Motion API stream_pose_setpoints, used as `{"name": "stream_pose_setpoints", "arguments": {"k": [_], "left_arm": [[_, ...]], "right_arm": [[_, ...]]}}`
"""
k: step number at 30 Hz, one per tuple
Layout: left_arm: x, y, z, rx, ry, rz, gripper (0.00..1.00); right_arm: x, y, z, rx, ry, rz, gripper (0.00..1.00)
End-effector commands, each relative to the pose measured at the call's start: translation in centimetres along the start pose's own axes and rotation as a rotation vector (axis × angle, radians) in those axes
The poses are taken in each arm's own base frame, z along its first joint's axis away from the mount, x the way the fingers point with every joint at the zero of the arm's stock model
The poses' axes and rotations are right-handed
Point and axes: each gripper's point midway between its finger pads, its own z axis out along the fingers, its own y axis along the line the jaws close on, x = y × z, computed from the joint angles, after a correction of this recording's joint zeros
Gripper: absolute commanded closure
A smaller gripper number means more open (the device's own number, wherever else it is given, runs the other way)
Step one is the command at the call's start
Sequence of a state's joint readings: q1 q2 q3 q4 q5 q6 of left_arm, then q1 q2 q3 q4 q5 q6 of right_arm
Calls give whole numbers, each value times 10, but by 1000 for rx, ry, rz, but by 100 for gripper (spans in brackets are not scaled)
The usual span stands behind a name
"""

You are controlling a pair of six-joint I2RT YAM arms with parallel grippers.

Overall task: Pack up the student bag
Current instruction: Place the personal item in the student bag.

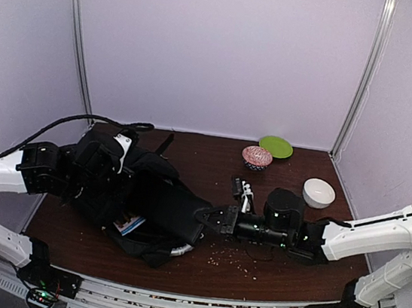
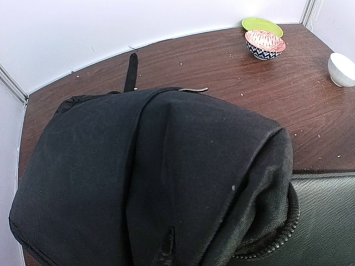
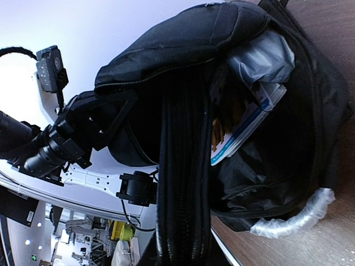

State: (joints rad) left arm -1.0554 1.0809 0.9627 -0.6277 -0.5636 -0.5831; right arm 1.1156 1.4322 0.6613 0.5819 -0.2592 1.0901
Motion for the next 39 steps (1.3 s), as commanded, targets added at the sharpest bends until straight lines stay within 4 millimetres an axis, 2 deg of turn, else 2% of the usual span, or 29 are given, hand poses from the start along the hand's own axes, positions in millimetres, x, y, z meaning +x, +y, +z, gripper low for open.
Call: {"name": "stream_pose_setpoints", "arguments": {"k": [1,8,14,19,25,31,36,39], "left_arm": [[-45,-18,-10,95,-137,-105,100],[-60,-34,-9,146,-141,-143,100],[-72,-67,-5,279,-143,-173,100],[-74,-89,-5,389,-138,-197,100],[-70,-103,-4,460,-122,-203,100],[-63,-118,1,527,-101,-202,100],[-56,-123,4,550,-82,-203,100],[-52,-121,5,544,-80,-206,100]], "right_arm": [[-8,33,21,-140,-21,53,100],[-16,0,54,-30,-104,144,100],[-23,-23,81,-12,-181,236,100],[-27,-39,107,-8,-226,298,100],[-23,-56,143,7,-222,317,100],[-23,-61,169,8,-228,324,100],[-10,-81,192,56,-184,308,100],[2,-86,204,45,-108,281,100]]}}
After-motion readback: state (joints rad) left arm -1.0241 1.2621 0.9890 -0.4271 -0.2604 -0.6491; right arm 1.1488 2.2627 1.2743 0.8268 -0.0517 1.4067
